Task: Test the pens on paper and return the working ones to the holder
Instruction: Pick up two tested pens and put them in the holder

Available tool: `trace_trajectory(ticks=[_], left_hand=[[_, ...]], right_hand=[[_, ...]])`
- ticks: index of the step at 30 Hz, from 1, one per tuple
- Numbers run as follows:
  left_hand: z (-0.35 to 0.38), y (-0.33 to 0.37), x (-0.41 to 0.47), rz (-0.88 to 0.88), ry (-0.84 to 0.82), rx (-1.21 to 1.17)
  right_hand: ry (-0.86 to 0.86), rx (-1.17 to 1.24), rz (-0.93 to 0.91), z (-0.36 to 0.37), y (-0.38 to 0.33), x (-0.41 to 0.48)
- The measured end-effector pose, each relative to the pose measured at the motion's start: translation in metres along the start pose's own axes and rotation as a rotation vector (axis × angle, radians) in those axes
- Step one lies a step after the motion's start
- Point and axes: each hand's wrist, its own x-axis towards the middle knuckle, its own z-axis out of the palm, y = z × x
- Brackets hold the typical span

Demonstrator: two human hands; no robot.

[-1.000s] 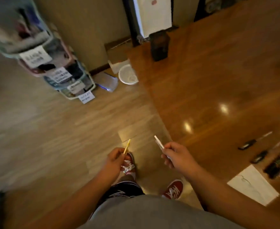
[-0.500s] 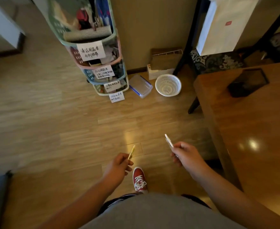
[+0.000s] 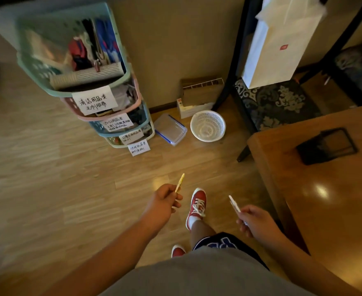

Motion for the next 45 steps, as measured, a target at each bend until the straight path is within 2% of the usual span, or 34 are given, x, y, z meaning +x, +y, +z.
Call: trace_trajectory(ticks=[5,11,18,23,30,33,38,45], left_hand=[[-0.011,0.05,0.055,-0.027,0.06,0.027],[-0.034,0.086,0.105,-0.058,0.134,0.065],[-0.026,0.146,0.186,-0.072,0.049,0.137],[0.008,0.222,0.26,0.057,-0.155,0.307],[0.102,0.321,0.323,0.198,-0.642,0.482],[0.159,0.344,0.316,0.281,-0.813,0.593],[0.243,0.355,0.275,0.334,-1.064,0.67],[0.32,0.351,0.199,0.563,-1.277,0.751]], right_hand=[[-0.028,0.002,0.022,-0.021,-0.052,0.059],[-0.06,-0.019,-0.058,-0.037,-0.144,0.113],[-0.006,0.089,-0.106,-0.064,-0.231,0.155],[0.15,0.258,-0.053,-0.1,-0.251,0.168],[0.481,0.676,0.065,-0.141,-0.233,0.144],[0.655,0.778,0.094,-0.148,-0.214,0.121],[0.825,0.944,0.076,-0.152,-0.186,0.076],[1.115,1.057,-0.05,-0.178,-0.152,0.031]])
